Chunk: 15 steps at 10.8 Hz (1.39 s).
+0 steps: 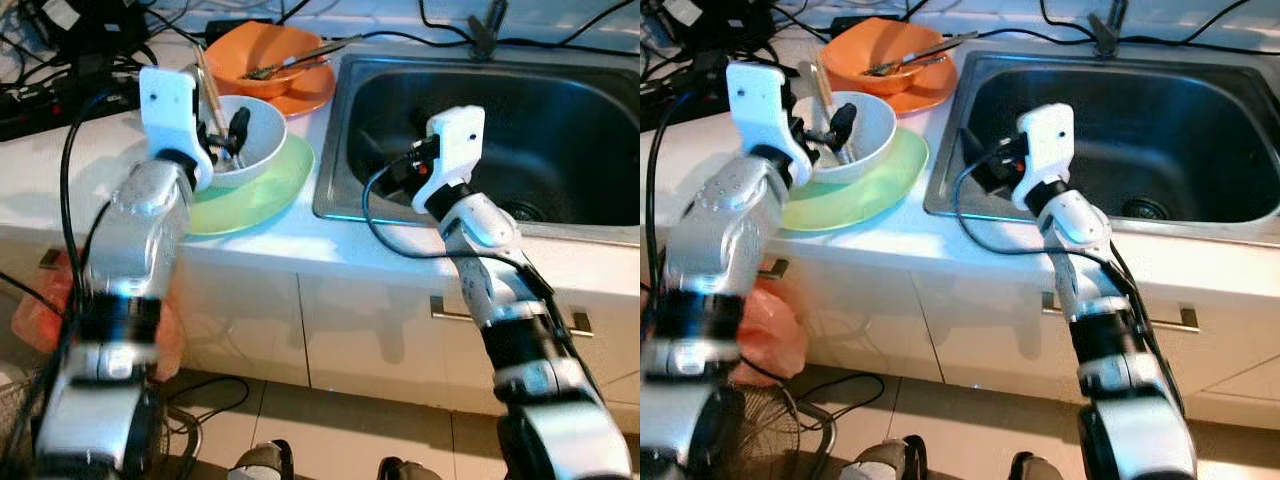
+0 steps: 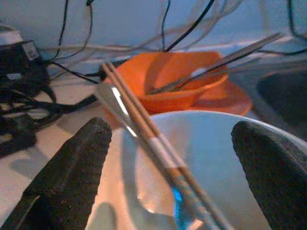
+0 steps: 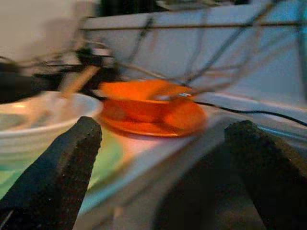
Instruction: Kitchen organization
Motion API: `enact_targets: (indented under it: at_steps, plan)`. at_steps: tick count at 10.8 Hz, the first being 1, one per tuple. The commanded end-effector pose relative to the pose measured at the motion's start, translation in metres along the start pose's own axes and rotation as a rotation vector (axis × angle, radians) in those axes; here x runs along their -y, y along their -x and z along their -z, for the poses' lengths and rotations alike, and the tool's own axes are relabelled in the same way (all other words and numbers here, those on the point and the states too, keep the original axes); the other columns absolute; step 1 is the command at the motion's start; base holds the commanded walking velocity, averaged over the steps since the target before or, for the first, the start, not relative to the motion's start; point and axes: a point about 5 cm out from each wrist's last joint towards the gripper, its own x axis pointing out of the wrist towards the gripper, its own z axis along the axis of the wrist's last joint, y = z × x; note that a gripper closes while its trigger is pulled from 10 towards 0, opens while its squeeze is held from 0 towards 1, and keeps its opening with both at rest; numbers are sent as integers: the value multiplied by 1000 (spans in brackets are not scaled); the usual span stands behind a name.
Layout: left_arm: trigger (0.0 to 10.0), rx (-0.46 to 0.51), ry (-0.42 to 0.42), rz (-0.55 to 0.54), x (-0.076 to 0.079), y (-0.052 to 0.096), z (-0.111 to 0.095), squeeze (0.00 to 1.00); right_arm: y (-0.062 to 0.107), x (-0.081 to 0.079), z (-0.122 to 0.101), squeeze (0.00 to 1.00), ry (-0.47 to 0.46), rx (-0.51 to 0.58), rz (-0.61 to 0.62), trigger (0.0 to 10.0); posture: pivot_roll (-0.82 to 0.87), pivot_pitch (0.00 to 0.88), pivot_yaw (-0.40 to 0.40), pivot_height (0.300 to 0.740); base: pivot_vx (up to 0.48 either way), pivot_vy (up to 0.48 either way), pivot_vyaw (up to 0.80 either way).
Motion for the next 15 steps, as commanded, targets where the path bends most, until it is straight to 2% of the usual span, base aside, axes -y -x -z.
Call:
enact_targets:
  at_steps: [1, 2, 4, 7, 9, 11, 12, 14, 15]
  plan:
    - [10000, -22, -23, -1, -3, -3, 2, 0, 2, -8, -4, 153, -15, 1, -50, 10000, 103, 163, 72, 740, 0, 0, 0]
    - [10000, -39, -36, -2, -4, -9, 2, 0, 7, -20, -10, 0, -25, 4, -123, 10000, 100, 167, 76, 740, 0, 0, 0]
    - [10000, -95, -20, 27, -3, -16, 6, 0, 13, -30, -13, 0, -21, -14, -183, 10000, 97, 171, 79, 740, 0, 0, 0]
    - [10000, -145, -17, 64, -7, -24, 4, 0, 18, -34, -16, 0, -22, -41, -204, 10000, 103, 174, 88, 740, 0, 0, 0]
    - [10000, -226, 39, 72, -16, -27, 6, 0, 20, -37, -16, 0, -27, -55, -207, 10000, 112, 174, 94, 740, 0, 0, 0]
    - [10000, -265, 105, 64, -22, -28, 7, 0, 20, -37, -16, 0, -29, -61, -205, 10000, 118, 175, 97, 740, 0, 0, 0]
    - [3333, -268, 117, 46, -27, -30, 4, 0, 20, -37, -16, 0, -31, -65, -206, 10000, 124, 174, 97, 740, 0, 0, 0]
    - [0, -281, 187, 38, -27, -32, 6, 0, 19, -38, -15, 0, -32, -68, -205, 10000, 125, 172, 97, 740, 0, 0, 0]
    - [0, -294, 210, 43, -26, -31, 8, 0, 19, -38, -15, 0, -34, -68, -207, 10000, 123, 170, 98, 740, 0, 0, 0]
